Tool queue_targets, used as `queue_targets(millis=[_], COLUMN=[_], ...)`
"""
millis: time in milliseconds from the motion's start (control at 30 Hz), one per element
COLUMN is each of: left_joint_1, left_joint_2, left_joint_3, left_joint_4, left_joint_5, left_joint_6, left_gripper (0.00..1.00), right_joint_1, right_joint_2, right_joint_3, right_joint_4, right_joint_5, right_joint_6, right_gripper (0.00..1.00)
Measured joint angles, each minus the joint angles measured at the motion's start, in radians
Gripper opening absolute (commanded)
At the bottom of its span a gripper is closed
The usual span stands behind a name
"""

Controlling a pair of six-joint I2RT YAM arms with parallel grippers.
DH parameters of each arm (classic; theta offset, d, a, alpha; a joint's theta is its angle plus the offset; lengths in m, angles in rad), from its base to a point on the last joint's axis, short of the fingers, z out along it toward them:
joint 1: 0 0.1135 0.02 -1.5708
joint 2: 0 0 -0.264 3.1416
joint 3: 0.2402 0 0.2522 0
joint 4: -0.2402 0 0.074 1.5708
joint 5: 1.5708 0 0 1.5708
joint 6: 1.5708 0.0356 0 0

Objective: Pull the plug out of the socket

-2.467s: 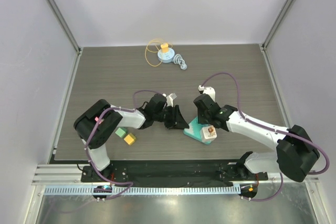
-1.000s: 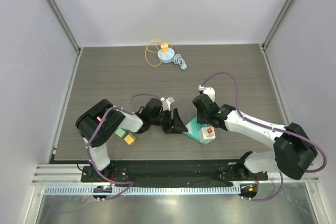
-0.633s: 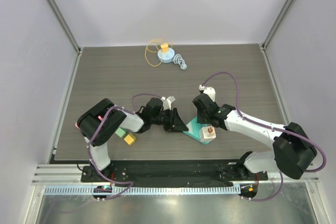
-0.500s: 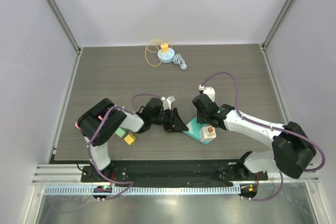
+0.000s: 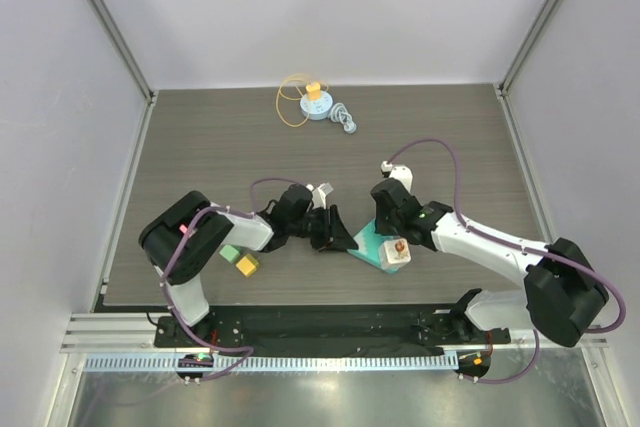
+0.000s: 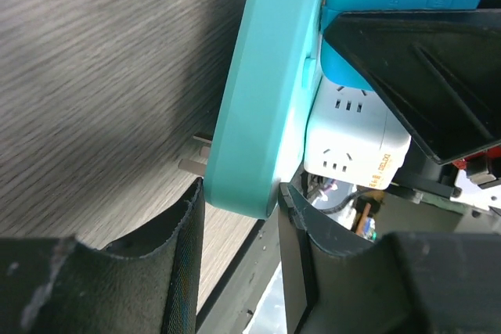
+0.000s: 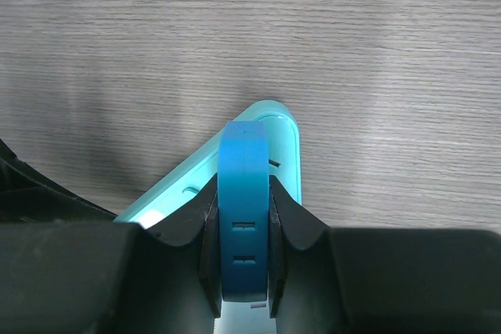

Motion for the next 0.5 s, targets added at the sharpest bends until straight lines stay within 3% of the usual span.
queue_targets(millis=[233,500], left_joint_1=[-0.003,0.025], left_joint_2=[-0.018,-0.019], left_joint_3=[0.01,-0.021], left_joint_4=[-0.051,-0.001], left_joint_5=[-0.032,-0.008], left_joint_6=[0.022,0.023], left_gripper=[0.0,0.0], right_joint_1=[-0.054,-0.123], right_joint_2=[-0.003,-0.008], right_joint_3=[0.0,0.0], right_joint_4=[0.002,0.008], right_joint_5=[-0.077,-0.195], right_joint_6=[0.0,-0.012], right_gripper=[0.01,0.01])
